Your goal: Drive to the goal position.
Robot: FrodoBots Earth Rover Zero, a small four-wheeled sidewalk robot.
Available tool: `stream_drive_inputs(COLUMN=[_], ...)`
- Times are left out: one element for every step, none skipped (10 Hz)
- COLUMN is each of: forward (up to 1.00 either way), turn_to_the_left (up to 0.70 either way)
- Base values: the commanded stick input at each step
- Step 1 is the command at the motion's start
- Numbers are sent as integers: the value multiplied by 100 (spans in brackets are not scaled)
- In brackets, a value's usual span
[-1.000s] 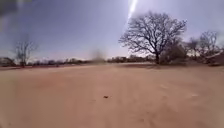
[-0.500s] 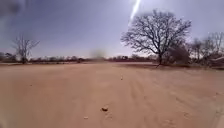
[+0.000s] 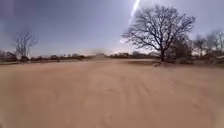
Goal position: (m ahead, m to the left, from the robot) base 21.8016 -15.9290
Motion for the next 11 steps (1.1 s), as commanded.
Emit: stream_drive_inputs(forward=[100,100,100,100,100,100,100,100,100,100,100], turn_to_the_left=[0,0,0,0,0,0,0,0,0,0,0])
